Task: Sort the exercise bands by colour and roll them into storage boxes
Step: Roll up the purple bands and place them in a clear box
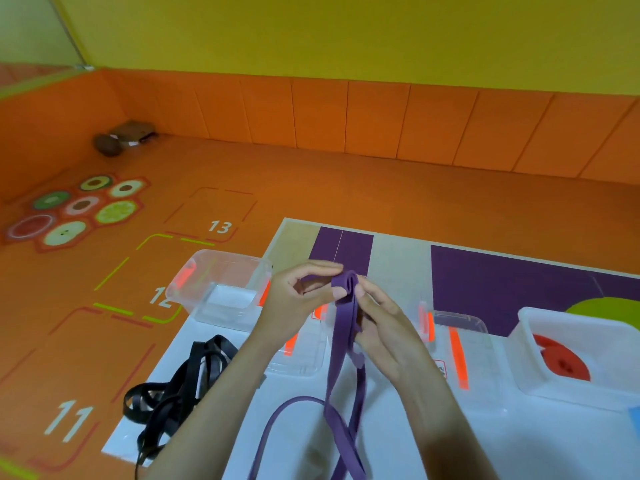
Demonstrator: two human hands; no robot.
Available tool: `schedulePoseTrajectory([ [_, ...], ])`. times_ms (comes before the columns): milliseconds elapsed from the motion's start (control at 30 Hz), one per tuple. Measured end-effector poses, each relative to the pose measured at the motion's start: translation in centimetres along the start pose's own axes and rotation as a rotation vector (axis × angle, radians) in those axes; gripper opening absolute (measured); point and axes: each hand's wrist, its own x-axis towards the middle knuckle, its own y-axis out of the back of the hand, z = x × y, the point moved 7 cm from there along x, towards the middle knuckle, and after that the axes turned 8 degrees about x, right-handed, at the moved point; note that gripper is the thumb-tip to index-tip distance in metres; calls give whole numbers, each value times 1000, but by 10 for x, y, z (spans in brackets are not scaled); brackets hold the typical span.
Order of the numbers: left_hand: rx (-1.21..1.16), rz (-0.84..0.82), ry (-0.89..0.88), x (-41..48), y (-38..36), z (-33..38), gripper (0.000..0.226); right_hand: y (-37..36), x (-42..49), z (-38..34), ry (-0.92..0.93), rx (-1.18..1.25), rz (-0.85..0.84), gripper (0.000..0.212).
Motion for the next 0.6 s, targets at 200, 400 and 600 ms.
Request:
schedulePoseTrajectory([
  [200, 34, -95, -53, -8, -5, 1, 27, 1, -5, -3, -3, 81, 24, 53],
  [400, 148, -224, -109, -13, -12, 12, 25, -2, -13, -3, 14, 98, 44, 40],
  [600, 245, -264, -113, -15, -9, 19, 31, -10, -24, -6, -46, 118, 15, 35],
])
